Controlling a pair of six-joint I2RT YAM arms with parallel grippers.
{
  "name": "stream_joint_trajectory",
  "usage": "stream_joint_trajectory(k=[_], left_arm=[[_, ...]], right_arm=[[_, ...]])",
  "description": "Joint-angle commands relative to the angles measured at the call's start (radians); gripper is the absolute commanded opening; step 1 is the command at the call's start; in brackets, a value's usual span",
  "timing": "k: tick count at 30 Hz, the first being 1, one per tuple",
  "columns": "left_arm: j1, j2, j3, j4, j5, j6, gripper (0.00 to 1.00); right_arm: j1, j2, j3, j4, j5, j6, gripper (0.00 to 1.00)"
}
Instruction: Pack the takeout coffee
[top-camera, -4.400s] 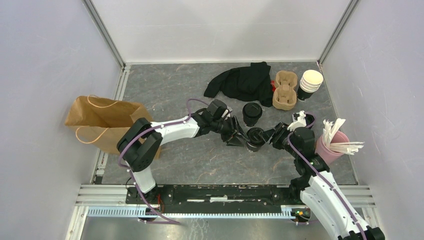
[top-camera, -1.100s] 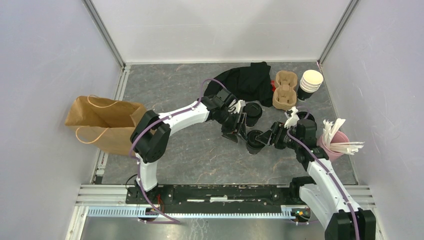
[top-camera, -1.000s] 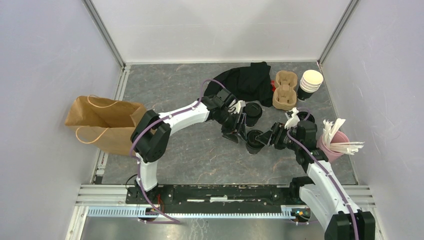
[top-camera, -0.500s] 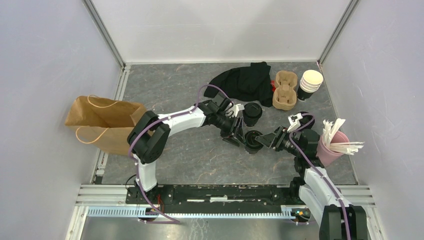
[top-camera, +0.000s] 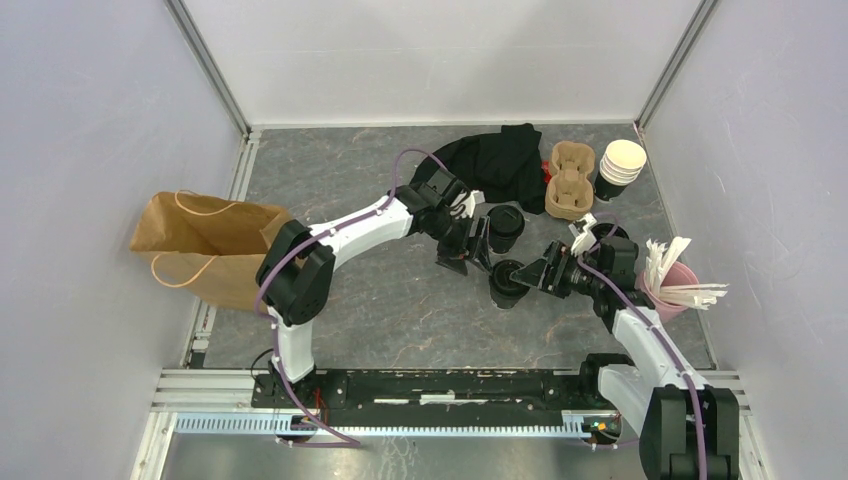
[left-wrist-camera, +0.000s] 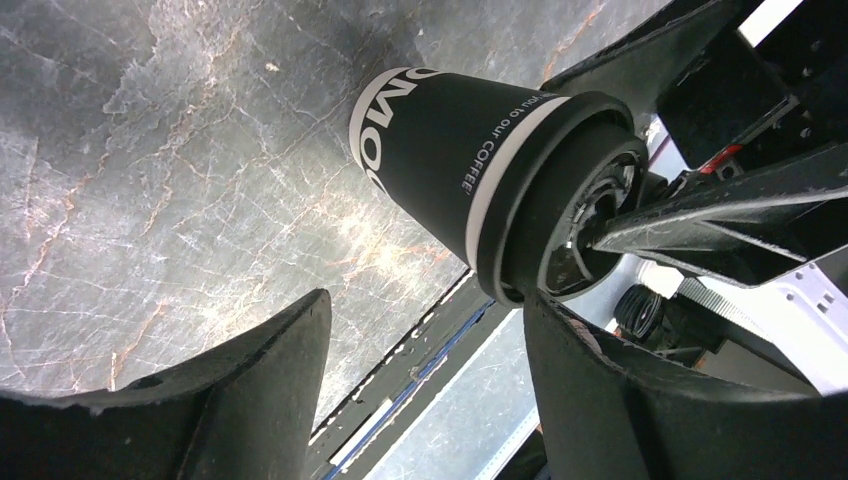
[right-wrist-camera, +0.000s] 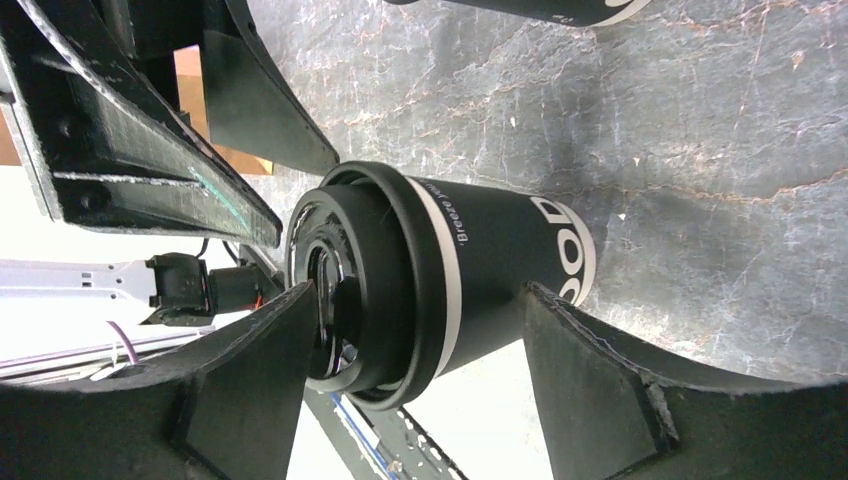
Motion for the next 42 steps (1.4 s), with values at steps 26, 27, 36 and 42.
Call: stream_joint_trajectory(k=[26,27,36,42], left_arm=[[-0.009,0.098,-0.1,0.034,-0.052,-0.009,0.56],[-0.009,0.108,-0.123,0.042,-0.062,-0.002,0.55],[-0.003,0.082,-0.05,0.039,-0.027,-0.02,0.55],[-0.001,0.075,0.02,0.142,0.085,-0.127,0.68]], right_arm=[[-0.053,0.107,-0.122,0.012,0.013,-0.142,0.51],[-0.054,0.111,-0.157,0.029,0.022,-0.149,0.51],[-0.052,0.088,-0.151,-0.052,0.047,-0.22,0.52],[-0.052,0.101,-0.009,-0.069,0.033,-0.191,0.54]])
